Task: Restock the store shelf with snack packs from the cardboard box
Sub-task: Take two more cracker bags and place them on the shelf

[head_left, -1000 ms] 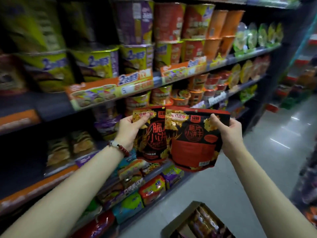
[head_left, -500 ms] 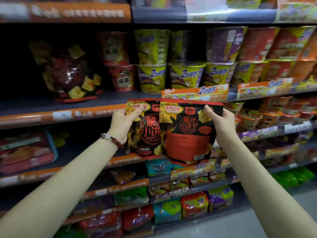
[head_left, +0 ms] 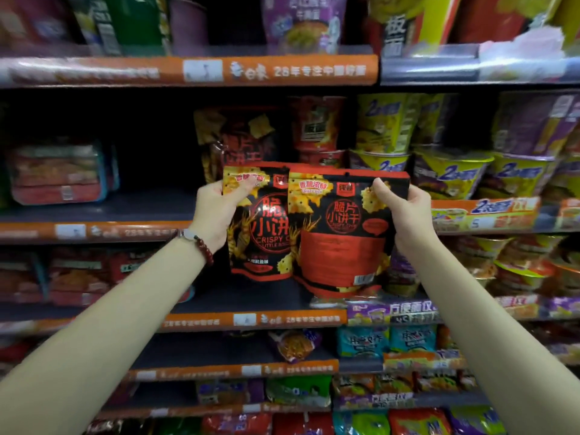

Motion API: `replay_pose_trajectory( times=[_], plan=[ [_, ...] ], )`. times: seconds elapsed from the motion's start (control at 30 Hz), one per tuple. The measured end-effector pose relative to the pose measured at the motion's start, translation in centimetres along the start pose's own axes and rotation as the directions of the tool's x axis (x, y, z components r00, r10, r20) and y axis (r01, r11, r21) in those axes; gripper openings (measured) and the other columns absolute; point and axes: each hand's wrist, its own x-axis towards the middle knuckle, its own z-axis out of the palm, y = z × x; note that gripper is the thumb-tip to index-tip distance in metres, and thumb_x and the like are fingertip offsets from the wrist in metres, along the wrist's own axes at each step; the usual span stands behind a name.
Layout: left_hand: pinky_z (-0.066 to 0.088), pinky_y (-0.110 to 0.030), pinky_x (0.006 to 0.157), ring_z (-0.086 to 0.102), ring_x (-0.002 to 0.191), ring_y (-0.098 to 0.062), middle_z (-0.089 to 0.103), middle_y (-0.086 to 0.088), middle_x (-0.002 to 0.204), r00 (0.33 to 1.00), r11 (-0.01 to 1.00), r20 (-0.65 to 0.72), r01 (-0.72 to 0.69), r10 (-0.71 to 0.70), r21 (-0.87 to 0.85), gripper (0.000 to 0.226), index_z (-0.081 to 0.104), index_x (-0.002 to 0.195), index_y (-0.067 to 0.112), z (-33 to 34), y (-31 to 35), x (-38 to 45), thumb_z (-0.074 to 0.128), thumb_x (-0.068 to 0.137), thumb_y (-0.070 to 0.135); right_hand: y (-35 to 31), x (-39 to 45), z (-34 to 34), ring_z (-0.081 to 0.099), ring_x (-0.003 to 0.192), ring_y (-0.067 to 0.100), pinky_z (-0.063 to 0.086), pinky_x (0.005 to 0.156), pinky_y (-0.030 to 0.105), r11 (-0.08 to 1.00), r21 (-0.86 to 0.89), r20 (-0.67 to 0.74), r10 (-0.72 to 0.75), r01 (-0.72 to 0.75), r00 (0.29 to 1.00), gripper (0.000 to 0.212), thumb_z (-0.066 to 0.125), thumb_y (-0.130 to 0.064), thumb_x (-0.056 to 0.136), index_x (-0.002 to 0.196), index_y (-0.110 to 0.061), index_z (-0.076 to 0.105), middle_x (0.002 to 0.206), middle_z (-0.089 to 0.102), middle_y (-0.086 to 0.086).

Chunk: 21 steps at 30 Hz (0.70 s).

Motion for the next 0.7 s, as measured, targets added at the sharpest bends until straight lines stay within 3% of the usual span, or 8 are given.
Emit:
replay_pose_trajectory(
  times=[0.1, 0.33, 0.53, 0.63, 0.7],
  plan=[
    [0.055, -0.031, 0.070, 0.071, 0.079, -0.011, 0.074, 0.004, 0.079, 0.996, 0.996, -0.012, -0.084, 0.084, -0.010, 0.010, 0.071, 0.070, 0.023, -2.4, 1.6, 2.0, 0.074, 0.078, 0.027, -1.0, 0.9, 3.3, 0.073, 0.075, 0.014, 0.056, 0.063, 0.028, 0.999, 0.026, -0.010, -0.048, 0.048, 0.999, 0.011, 0.071, -0.023, 0.087, 0.079, -0.015, 0.069, 0.075, 0.075, -0.004],
    [0.054, -0.035, 0.084, 0.067, 0.081, -0.013, 0.073, 0.008, 0.075, 0.984, 0.982, -0.044, -0.177, 0.175, -0.060, 0.012, 0.071, 0.066, 0.022, -5.5, 6.2, 8.1, 0.076, 0.076, 0.027, -4.3, 4.4, 8.3, 0.072, 0.076, 0.016, 0.057, 0.065, 0.031, 0.985, 0.078, -0.070, -0.150, 0.156, 0.986, 0.009, 0.072, -0.022, 0.085, 0.081, -0.015, 0.070, 0.077, 0.075, -0.002],
    [0.055, -0.029, 0.076, 0.067, 0.075, -0.009, 0.072, 0.007, 0.073, 0.986, 0.983, -0.021, -0.166, 0.165, -0.077, 0.013, 0.068, 0.073, 0.019, -7.1, 5.1, 11.4, 0.075, 0.077, 0.028, -3.4, 5.9, 10.5, 0.072, 0.082, 0.017, 0.059, 0.075, 0.037, 0.968, -0.059, -0.147, -0.248, 0.242, 0.957, 0.011, 0.072, -0.029, 0.085, 0.079, -0.020, 0.070, 0.081, 0.073, -0.003],
    [0.053, -0.028, 0.074, 0.067, 0.074, -0.005, 0.071, 0.010, 0.074, 0.993, 0.987, -0.004, -0.120, 0.120, -0.104, 0.007, 0.066, 0.077, 0.020, -7.4, 3.0, 11.2, 0.072, 0.081, 0.023, -2.1, 6.0, 10.8, 0.071, 0.084, 0.025, 0.059, 0.075, 0.047, 0.960, -0.089, -0.223, -0.280, 0.267, 0.934, 0.022, 0.073, -0.039, 0.081, 0.075, -0.018, 0.068, 0.080, 0.072, 0.001],
    [0.051, -0.031, 0.080, 0.067, 0.083, -0.007, 0.070, 0.009, 0.083, 0.993, 0.990, 0.017, -0.112, 0.114, -0.089, 0.010, 0.063, 0.082, 0.024, -7.4, 2.0, 10.8, 0.072, 0.079, 0.021, -1.8, 6.1, 10.9, 0.069, 0.083, 0.029, 0.057, 0.074, 0.052, 0.949, -0.120, -0.253, -0.314, 0.292, 0.915, 0.036, 0.072, -0.046, 0.079, 0.077, -0.011, 0.066, 0.080, 0.070, 0.006]
  ],
)
